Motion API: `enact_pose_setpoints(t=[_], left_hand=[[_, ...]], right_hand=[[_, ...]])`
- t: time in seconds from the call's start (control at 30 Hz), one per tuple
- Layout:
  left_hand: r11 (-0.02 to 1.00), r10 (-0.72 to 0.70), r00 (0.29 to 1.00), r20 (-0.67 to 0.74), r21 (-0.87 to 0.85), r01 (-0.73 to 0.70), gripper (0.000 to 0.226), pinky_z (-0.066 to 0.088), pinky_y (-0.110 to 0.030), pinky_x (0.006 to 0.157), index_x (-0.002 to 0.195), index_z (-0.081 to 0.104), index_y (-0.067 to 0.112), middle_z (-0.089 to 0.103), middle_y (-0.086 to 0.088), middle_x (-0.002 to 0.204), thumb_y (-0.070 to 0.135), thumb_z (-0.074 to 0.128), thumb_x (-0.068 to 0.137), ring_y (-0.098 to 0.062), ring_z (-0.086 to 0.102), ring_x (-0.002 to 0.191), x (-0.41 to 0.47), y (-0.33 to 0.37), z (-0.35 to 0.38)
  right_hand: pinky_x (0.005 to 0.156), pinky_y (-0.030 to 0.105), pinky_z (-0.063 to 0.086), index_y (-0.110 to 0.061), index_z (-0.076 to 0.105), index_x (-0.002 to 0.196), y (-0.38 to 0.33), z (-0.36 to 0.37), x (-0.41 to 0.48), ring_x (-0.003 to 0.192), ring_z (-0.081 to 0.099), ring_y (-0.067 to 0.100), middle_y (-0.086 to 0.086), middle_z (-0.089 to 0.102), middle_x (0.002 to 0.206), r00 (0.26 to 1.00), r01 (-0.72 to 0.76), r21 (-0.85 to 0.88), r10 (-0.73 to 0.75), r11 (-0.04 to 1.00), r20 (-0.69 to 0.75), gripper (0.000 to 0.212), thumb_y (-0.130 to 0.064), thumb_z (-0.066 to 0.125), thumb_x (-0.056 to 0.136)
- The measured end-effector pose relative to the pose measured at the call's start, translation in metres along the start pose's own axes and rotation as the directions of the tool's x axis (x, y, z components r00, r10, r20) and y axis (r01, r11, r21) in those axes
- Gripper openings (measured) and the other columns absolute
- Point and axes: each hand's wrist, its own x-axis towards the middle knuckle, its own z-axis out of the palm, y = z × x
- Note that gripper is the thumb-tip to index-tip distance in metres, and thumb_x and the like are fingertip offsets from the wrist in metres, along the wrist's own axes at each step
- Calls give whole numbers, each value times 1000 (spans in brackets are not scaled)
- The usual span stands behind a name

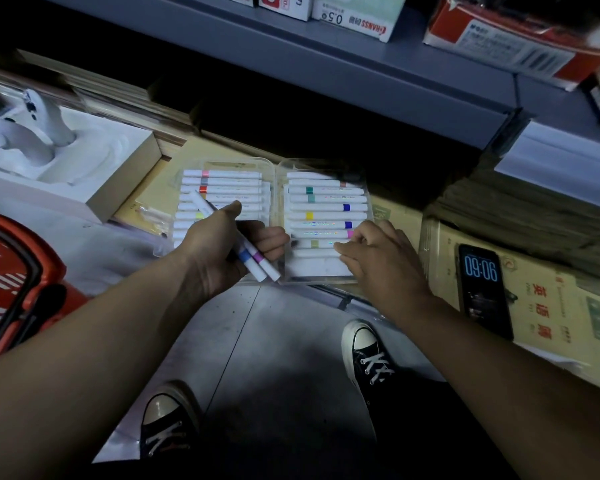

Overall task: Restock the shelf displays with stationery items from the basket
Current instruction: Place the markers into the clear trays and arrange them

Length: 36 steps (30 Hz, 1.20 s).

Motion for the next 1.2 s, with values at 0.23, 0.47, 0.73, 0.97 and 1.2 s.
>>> enact_pose_setpoints(t=[0.23, 0.47, 0.73, 0.97, 1.2], left_hand=[[1000, -3, 1000, -2, 6, 3, 52, 63, -44, 58, 127, 54, -9, 74, -28, 100, 37, 38, 110, -36, 77, 87, 3, 2, -5], [1000, 8, 1000, 7, 17, -8, 50, 64, -48, 70, 124, 55, -5, 73, -30, 102, 39, 37, 110, -37, 76, 86, 5, -1, -5], [964, -6, 1000, 25, 265, -1, 56, 55, -52, 91, 124, 65, 10, 75, -23, 105, 55, 37, 105, -40, 70, 107, 2, -5, -5], [961, -48, 992, 114, 275, 15, 51, 58, -47, 79, 125, 65, 15, 74, -16, 115, 54, 38, 106, -34, 71, 94, -4, -9, 5], [974, -6, 997, 78, 226, -12, 52, 65, -41, 69, 118, 60, -13, 73, -28, 99, 35, 41, 109, -32, 74, 79, 4, -10, 1]], right_hand=[[97, 44, 50, -8, 69, 120, -24, -5, -11, 114, 61, 33, 11, 64, 127, 999, 10, -95, -14, 995, -38, 37, -23, 55, 90], [125, 46, 4, -1, 7, 159, -27, 24, -42, 155, -11, 31, 20, -7, 167, 943, 47, -125, -3, 991, 332, 92, -66, 13, 95], [104, 39, 44, -12, 65, 121, -60, -23, -6, 123, 55, 24, 6, 62, 130, 978, -192, 360, 148, 913, 147, 39, -41, 46, 104], [71, 44, 61, -16, 72, 95, -85, -49, 20, 80, 74, 28, 12, 75, 88, 898, -429, 839, 57, 334, 436, 5, -16, 67, 96], [83, 37, 56, -18, 73, 99, -48, -35, 25, 84, 70, 17, 4, 74, 92, 954, -273, 636, 117, 722, 276, 11, -10, 70, 92]])
